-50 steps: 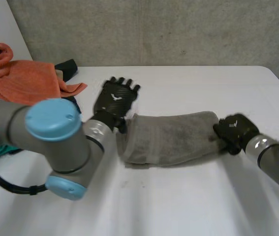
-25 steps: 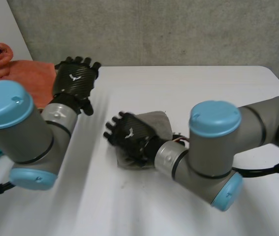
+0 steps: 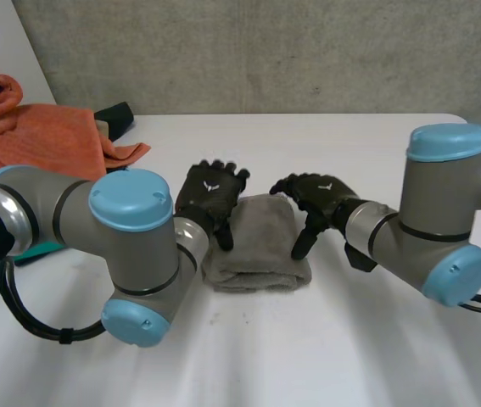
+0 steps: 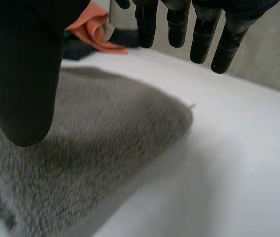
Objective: Fold the laundry.
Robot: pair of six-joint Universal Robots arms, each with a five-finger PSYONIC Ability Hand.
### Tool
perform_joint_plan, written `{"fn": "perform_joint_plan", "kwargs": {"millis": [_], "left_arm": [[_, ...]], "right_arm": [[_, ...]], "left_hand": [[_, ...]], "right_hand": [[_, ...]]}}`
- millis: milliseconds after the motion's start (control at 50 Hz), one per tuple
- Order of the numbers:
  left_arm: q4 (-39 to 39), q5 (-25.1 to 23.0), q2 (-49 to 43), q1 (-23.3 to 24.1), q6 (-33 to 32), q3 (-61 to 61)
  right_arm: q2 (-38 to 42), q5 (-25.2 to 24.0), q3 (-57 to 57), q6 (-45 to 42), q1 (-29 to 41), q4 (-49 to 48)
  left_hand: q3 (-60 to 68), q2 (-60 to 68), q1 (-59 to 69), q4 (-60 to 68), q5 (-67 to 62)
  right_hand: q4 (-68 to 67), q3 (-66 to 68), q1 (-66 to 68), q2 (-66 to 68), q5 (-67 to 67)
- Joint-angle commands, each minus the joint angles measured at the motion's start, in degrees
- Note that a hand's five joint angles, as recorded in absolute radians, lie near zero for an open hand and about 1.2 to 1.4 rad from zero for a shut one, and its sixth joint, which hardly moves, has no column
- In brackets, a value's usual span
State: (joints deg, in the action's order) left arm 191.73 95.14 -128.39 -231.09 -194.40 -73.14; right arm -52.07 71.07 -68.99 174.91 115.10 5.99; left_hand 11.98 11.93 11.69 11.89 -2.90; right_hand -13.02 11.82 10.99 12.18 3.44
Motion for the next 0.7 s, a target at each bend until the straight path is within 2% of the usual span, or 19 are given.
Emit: {"fn": "perform_joint_plan", "kwargs": {"millis": [20, 140, 220, 280, 340, 400, 480, 520, 560, 580, 660, 700], "left_arm": [[-6.89, -0.04, -3.79, -0.33, -3.17, 1.86], [-9.71, -0.22, -6.0, -0.76, -7.92, 3.44], [-9.97, -0.48, -5.3, -1.11, -8.89, 3.62], [-9.88, -1.1, -4.25, -1.47, -8.89, 3.62], [-9.79, -1.8, -1.61, -1.64, -8.71, 3.53], [-9.36, -4.87, 4.54, -2.17, -8.19, 2.92], [-9.44, -10.58, 10.69, -3.57, -6.7, 1.78], [-10.06, -15.32, 13.86, -5.5, -4.42, 0.72], [-10.23, -19.27, 15.88, -6.65, -2.31, -0.16], [-10.32, -23.55, 17.71, -7.52, -0.21, -1.03], [-11.02, -32.97, 20.54, -9.46, 4.19, -2.62], [-11.38, -35.28, 20.98, -10.25, 5.34, -2.8]], "right_arm": [[8.12, 0.47, 6.67, -3.95, 0.82, 4.82], [9.18, 4.77, 8.16, -10.98, 0.91, 5.0], [8.21, 5.66, 8.25, -12.75, 1.0, 5.26], [6.2, 5.57, 7.47, -12.4, 0.91, 5.35], [0.93, 5.57, 3.96, -11.0, 0.39, 4.47], [-4.44, 6.27, -2.37, -4.94, -0.32, 0.36], [-8.4, 6.98, -11.42, 2.79, -3.39, -6.85], [-9.63, 6.54, -16.15, 6.04, -5.14, -8.09], [-10.07, 6.27, -18.54, 7.63, -5.85, -8.1], [-10.16, 6.01, -19.68, 8.25, -6.03, -8.1], [-10.16, 5.57, -23.56, 9.75, -6.03, -8.97], [-9.64, 5.39, -23.74, 9.84, -5.6, -9.59]], "left_hand": [[4.29, 4.34, 4.58, 4.38, -3.37], [4.12, 4.17, 4.42, 4.22, -3.2], [3.45, 3.5, 3.75, 3.54, -2.53], [2.27, 2.33, 2.57, 2.37, -1.36], [0.43, 0.48, 0.72, 0.52, 0.49], [-0.76, -0.7, -0.46, -0.66, 1.68], [-0.59, -0.54, -0.3, -0.5, 1.51], [-0.59, -0.54, -0.3, -0.5, 1.51], [-0.59, -0.54, -0.3, -0.5, 1.51], [-0.59, -0.54, -0.3, -0.5, 1.51], [-0.09, -0.03, 0.21, 0.01, 1.01], [0.41, 0.47, 0.71, 0.51, 0.5]], "right_hand": [[3.02, -1.82, -0.99, -2.18, -3.44], [3.02, -1.82, -0.99, -2.18, -3.44], [3.02, -1.82, -0.99, -2.18, -3.44], [3.02, -1.82, -0.99, -2.18, -3.44], [3.02, -1.82, -0.99, -2.18, -3.44], [3.02, -1.82, -0.99, -2.18, -3.44], [3.02, -1.82, -0.99, -2.18, -3.44], [3.02, -1.82, -0.99, -2.18, -3.44], [3.02, -1.82, -0.99, -2.18, -3.44], [3.02, -1.82, -0.99, -2.18, -3.44], [3.02, -1.82, -0.99, -2.18, -3.44], [3.02, -1.82, -0.99, -2.18, -3.44]]}}
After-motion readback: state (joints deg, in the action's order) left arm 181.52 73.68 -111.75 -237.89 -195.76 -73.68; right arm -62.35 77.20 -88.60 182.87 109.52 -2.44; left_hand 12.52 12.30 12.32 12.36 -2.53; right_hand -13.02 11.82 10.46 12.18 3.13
